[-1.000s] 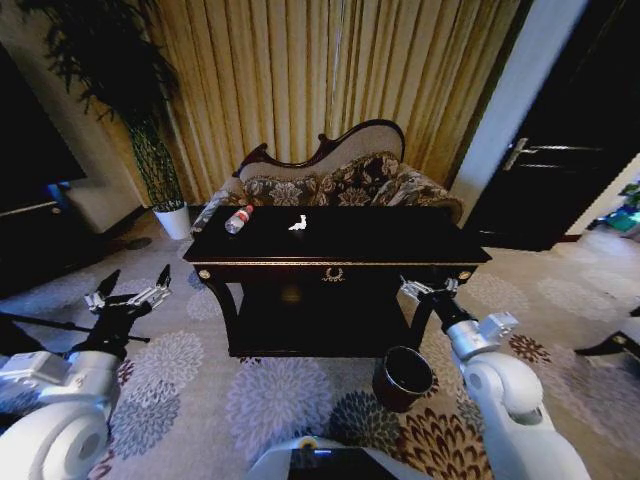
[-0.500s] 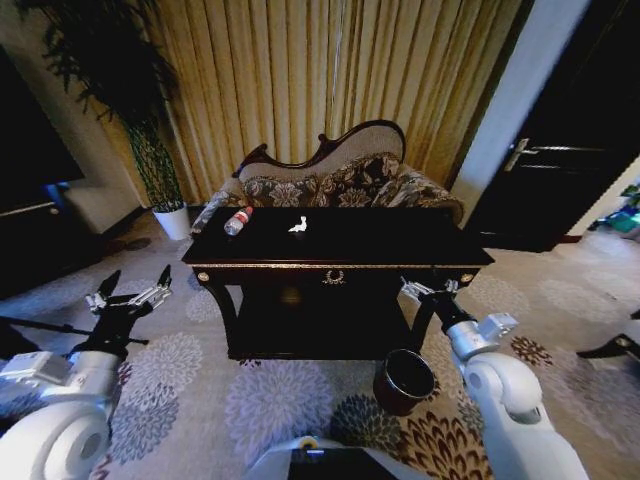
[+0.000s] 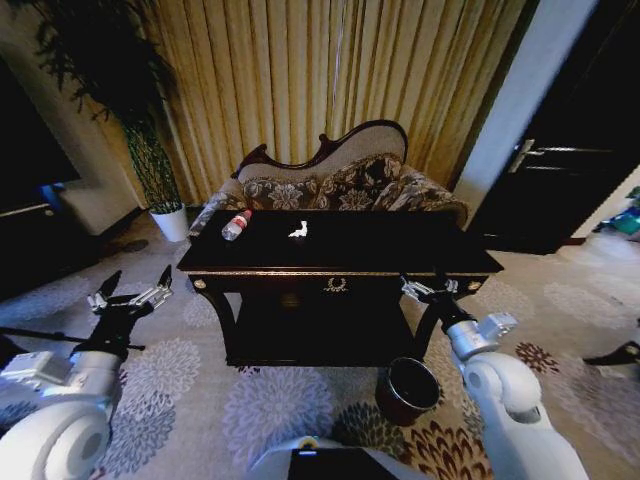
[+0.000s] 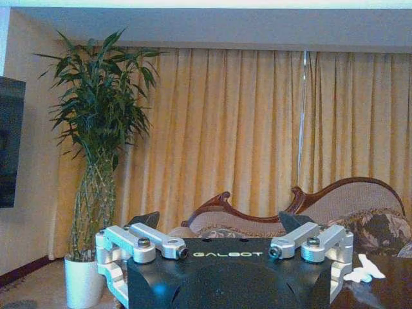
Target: Move to the front of the table and place the trash on the table into the trash bin.
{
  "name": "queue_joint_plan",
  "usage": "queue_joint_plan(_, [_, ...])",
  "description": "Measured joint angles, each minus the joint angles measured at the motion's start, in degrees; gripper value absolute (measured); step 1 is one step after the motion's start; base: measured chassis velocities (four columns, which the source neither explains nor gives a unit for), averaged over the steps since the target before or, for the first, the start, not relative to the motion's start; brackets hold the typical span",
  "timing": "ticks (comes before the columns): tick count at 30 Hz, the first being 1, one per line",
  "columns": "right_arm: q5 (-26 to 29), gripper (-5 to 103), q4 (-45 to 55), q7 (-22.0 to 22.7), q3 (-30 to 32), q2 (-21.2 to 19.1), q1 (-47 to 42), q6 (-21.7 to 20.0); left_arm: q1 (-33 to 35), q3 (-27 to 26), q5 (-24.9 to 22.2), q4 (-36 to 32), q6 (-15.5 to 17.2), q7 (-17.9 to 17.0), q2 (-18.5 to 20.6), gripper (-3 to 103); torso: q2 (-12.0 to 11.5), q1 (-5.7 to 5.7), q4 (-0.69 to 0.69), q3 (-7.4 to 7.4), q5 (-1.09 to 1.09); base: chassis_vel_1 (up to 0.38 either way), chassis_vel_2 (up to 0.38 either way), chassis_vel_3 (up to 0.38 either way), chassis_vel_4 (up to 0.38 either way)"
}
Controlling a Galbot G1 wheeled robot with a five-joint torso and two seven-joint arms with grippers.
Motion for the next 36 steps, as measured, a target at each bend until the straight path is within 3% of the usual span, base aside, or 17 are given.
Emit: queue_joint_plan(36, [0.27, 100, -0.31, -0.44, -0.21, 0.17, -0.09, 0.07, 0.09, 0.36, 0.38, 0.00, -0.10, 0.08, -0.09, 100, 0.00, 0.00, 0.00, 0.00, 0.00, -0.078, 0.078, 0.084, -0.070])
